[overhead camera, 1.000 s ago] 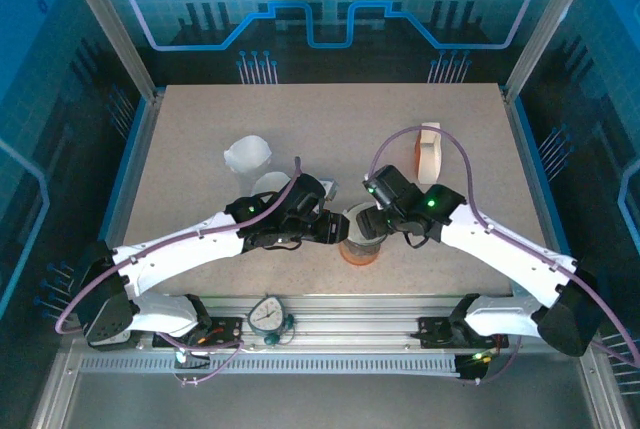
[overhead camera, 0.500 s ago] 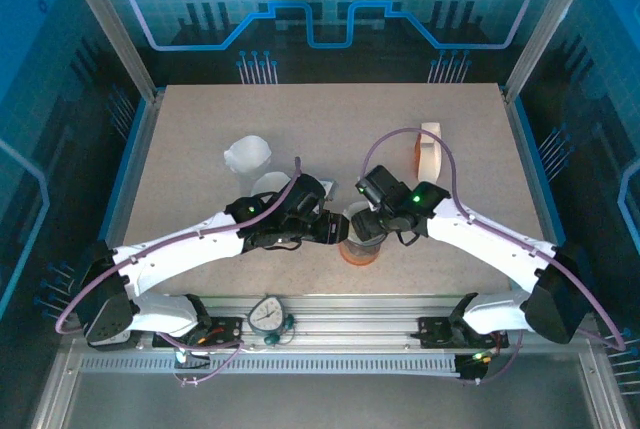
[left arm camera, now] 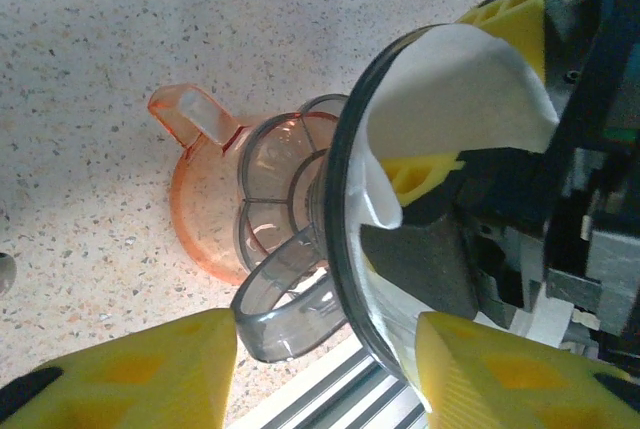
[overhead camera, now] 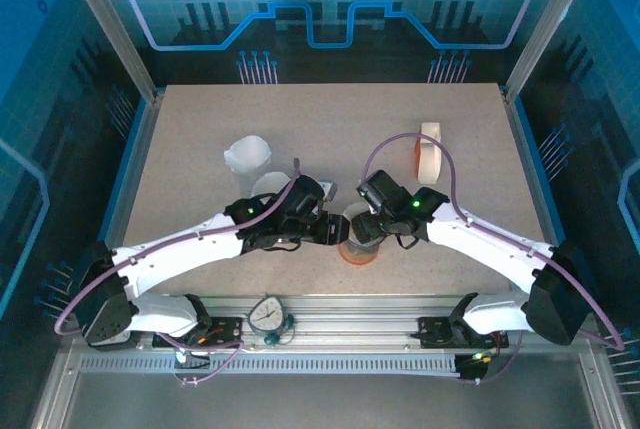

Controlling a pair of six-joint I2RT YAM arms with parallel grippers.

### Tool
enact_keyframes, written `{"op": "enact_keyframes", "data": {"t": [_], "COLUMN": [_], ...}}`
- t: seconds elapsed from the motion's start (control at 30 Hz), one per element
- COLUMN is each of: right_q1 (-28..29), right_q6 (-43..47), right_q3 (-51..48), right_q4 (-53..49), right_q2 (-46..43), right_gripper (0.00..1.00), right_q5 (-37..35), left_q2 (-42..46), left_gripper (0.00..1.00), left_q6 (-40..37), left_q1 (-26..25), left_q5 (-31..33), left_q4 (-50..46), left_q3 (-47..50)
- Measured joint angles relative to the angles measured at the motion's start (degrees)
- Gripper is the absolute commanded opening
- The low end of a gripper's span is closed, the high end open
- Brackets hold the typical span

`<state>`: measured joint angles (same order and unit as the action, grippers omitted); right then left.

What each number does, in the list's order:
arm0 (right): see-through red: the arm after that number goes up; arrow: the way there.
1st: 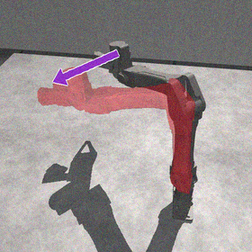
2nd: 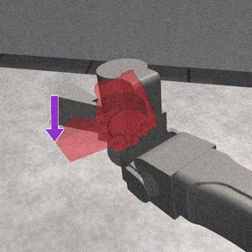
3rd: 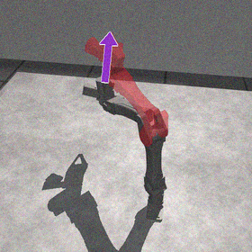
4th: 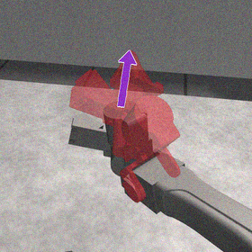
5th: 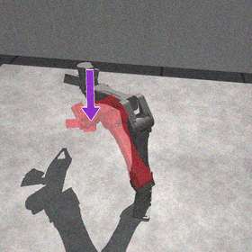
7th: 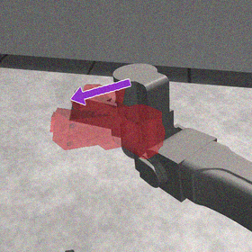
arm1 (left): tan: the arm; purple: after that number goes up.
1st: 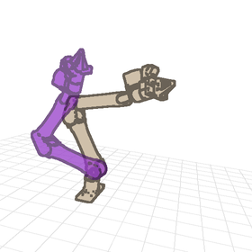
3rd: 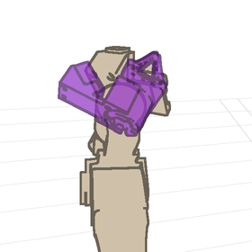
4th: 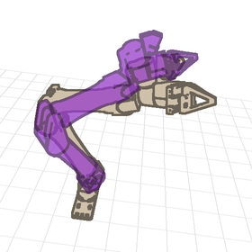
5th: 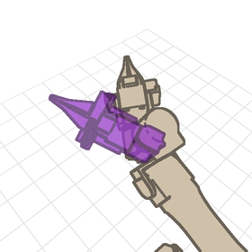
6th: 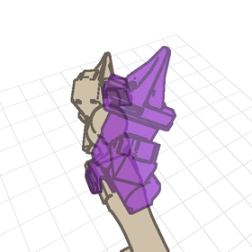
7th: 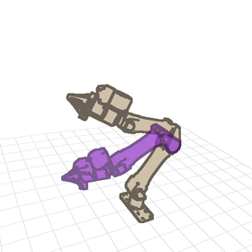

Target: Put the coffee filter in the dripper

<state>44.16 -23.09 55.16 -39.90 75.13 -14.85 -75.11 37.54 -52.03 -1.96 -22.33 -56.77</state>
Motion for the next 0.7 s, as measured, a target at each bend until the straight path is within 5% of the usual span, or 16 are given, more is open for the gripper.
{"op": "enact_keyframes", "data": {"t": [0.23,0.5,0.7], "right_q1": [0.0,0.0,0.0], "right_q6": [0.0,0.0,0.0], "right_q3": [-0.3,-0.4,-0.4], "right_q4": [1.1,1.2,1.2], "right_q2": [0.0,-0.1,-0.2], "right_gripper": [0.74,0.74,0.74], "right_q5": [0.0,0.0,0.0], "left_q2": [2.9,1.4,-0.1], "left_gripper": [0.59,0.47,0.49], "left_q6": [0.0,0.0,0.1], "left_q1": [0.2,0.9,2.0], "left_q5": [0.0,0.0,0.0], "left_q4": [1.6,2.3,2.1], "left_q3": [0.1,0.1,0.1]}}
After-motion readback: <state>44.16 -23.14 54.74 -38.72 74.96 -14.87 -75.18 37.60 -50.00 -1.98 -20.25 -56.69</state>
